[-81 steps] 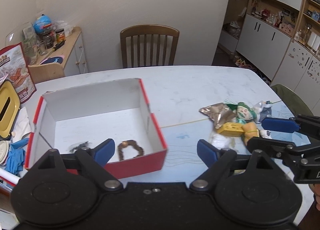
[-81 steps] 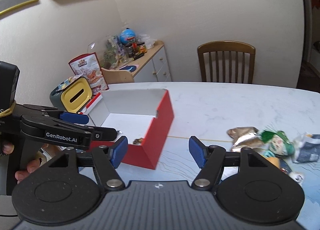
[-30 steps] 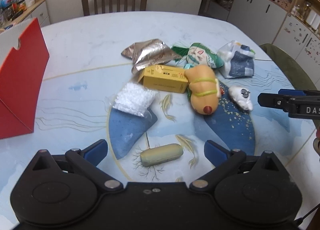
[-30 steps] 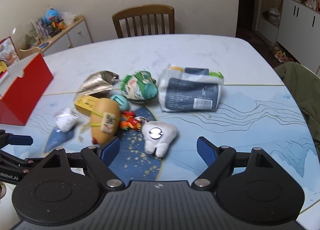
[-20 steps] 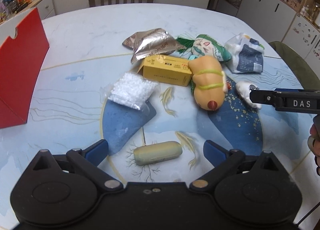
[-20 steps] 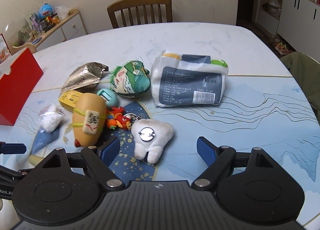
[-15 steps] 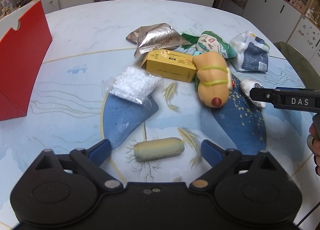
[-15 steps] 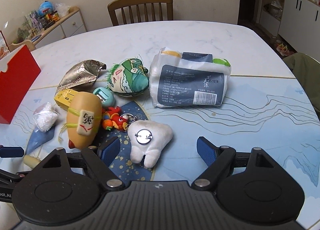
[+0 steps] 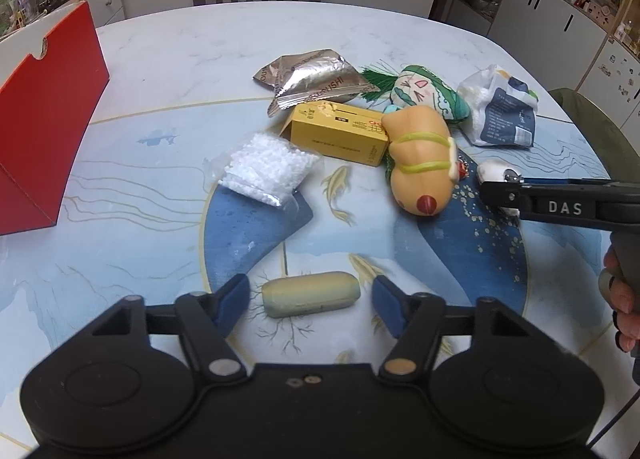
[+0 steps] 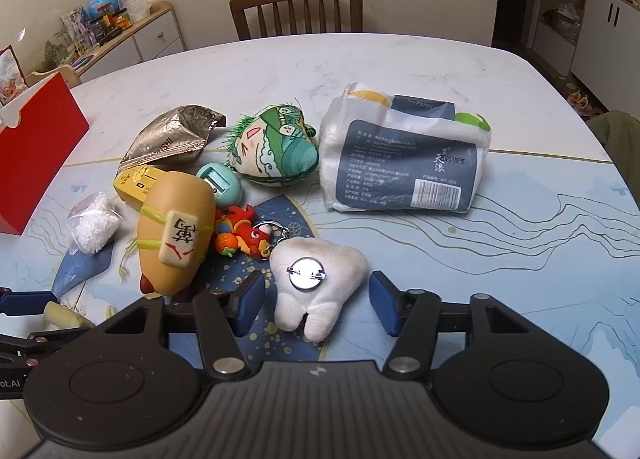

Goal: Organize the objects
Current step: 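Grasp the pale green cylinder with left tool while right tool grasps the white tooth plush, then carry the cylinder with left tool while right tool carries the tooth plush to the box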

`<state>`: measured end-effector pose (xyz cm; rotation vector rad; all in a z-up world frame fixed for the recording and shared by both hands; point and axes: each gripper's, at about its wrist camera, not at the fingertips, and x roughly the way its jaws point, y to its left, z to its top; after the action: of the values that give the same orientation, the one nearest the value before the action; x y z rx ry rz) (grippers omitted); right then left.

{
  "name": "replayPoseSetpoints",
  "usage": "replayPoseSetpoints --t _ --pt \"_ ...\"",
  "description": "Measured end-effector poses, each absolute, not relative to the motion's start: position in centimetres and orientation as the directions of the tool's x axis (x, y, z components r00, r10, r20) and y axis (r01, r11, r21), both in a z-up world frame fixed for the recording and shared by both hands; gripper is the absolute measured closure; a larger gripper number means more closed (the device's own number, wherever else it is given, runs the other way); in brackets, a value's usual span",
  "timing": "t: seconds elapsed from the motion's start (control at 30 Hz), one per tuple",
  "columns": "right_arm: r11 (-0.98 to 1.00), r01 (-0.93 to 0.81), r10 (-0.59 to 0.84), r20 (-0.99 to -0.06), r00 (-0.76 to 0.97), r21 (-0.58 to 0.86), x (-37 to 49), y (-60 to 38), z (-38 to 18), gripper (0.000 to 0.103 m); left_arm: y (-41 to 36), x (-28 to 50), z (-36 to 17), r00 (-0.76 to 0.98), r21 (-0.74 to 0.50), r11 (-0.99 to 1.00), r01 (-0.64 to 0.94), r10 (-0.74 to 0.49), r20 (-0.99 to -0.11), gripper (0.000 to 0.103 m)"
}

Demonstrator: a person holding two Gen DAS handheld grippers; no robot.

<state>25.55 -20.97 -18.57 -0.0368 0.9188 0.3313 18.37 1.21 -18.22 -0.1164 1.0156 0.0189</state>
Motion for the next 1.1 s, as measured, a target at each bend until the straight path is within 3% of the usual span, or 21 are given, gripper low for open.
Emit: replayPoseSetpoints --t 0.2,0.67,1.1 --pt "0.947 -0.300 0.270 -0.784 0.559 0.112 25.5 -21.0 -18.5 0.056 1.2 18.2 -18.1 0.527 -0.086 0.994 -0.070 -0.036 -0.849 0.053" --pt "0.946 -0.301 0.282 -0.763 0.582 0.120 23.5 -21.5 -16.1 0.057 2.0 17.8 -17.5 0.524 -0.126 0.989 -0.073 -0.070 -0.849 0.052" --pt "0.923 -0.365 0.332 -0.739 0.587 0.124 20.6 -19.6 -11.0 0.057 4.1 17.1 -13.7 0.553 -0.157 0.984 -0.081 -0.087 -0.829 0.052"
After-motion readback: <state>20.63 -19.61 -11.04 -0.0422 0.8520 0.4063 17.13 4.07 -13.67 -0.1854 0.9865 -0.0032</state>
